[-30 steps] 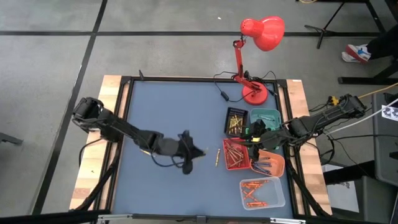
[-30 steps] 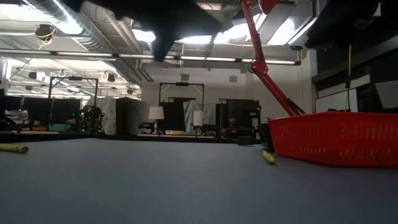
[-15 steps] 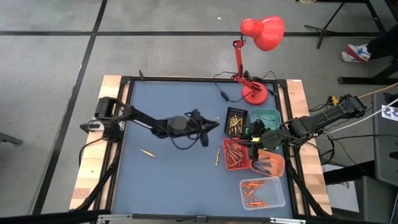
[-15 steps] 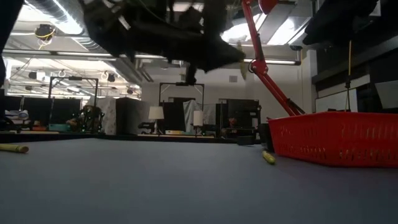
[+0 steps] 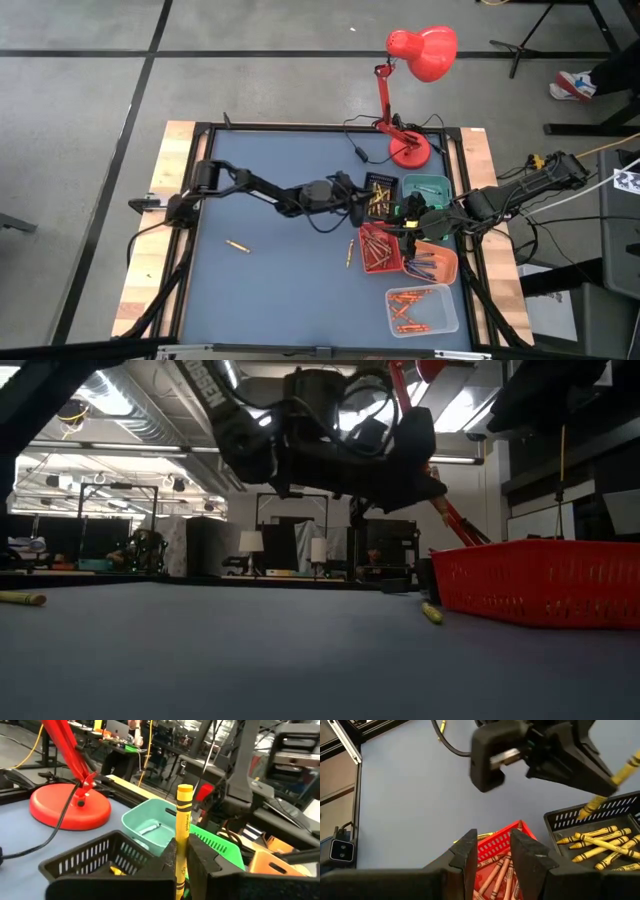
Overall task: Sort crayons
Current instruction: Put the yellow crayon into the black basket, then put the yellow green crayon into the green basket
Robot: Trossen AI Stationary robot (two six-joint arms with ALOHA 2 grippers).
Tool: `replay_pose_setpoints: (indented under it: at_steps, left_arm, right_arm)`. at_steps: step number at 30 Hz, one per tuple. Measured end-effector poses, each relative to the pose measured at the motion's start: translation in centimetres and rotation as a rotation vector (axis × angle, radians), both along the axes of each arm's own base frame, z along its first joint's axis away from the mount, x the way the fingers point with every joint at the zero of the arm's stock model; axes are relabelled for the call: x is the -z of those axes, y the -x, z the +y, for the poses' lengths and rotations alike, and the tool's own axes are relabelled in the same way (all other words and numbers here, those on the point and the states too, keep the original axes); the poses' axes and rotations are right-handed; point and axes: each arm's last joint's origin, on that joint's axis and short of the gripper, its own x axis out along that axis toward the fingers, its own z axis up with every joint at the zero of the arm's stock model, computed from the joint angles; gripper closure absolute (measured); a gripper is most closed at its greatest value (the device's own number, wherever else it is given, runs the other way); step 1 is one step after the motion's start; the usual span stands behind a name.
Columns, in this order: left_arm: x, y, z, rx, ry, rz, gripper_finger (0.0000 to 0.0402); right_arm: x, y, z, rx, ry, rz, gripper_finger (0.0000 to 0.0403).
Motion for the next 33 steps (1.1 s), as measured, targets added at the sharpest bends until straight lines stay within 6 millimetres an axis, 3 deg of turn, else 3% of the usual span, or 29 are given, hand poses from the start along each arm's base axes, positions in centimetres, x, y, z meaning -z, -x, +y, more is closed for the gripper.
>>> replay_pose_setpoints:
  at_steps: [12, 18, 25, 33]
  left_arm:
    - [0.0, -0.7, 0.6, -0.011, -0.050, 0.010, 0.0328]
    - [-0.5, -0.7, 0.5, 0.051, -0.120, 0.030, 0.0318]
    - [-4.0, 0.7, 0.0, 0.169, -0.254, 0.223, 0.0317]
    - [-9.1, 5.1, -2.0, 0.247, -0.247, 0.498, 0.0317]
  right_arm:
    - [0.0, 0.0, 0.0, 0.000, 0.000, 0.000, 0.0290]
    - [-0.1, -0.1, 0.1, -0.007, -0.001, -0.019, 0.0290]
    - [-0.8, -2.0, 1.0, -0.158, 0.068, -0.152, 0.0290]
    - [0.7, -5.4, 2.9, -0.386, 0.157, -0.230, 0.0290]
